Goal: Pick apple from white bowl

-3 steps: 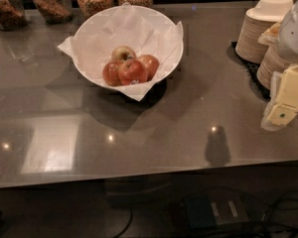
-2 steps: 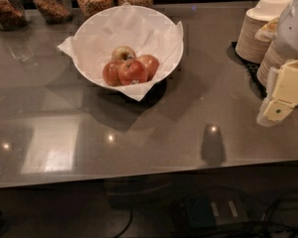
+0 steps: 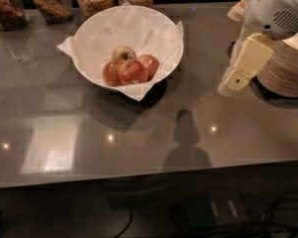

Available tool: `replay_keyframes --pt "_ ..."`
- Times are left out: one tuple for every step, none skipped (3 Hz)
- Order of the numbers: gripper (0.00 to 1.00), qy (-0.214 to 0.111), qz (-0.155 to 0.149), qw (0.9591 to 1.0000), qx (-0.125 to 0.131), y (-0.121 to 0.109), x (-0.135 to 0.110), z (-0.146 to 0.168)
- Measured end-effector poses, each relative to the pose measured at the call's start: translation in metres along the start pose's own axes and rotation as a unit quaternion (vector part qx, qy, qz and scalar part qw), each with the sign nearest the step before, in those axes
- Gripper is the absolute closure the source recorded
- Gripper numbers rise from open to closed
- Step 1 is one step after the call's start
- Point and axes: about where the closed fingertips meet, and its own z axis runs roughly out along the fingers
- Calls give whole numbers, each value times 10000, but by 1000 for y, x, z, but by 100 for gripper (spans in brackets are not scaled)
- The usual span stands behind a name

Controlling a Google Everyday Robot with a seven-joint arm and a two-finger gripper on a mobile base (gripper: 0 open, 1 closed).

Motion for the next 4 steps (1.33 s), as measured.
replay_keyframes --pt "0 -380 336 9987 -10 -27 -33 13" --pt "0 -584 537 9968 -135 -49 -65 29" --pt "0 -858 700 9927 -485 -70 -107 56" --pt "0 -859 701 9926 -485 -70 -108 56"
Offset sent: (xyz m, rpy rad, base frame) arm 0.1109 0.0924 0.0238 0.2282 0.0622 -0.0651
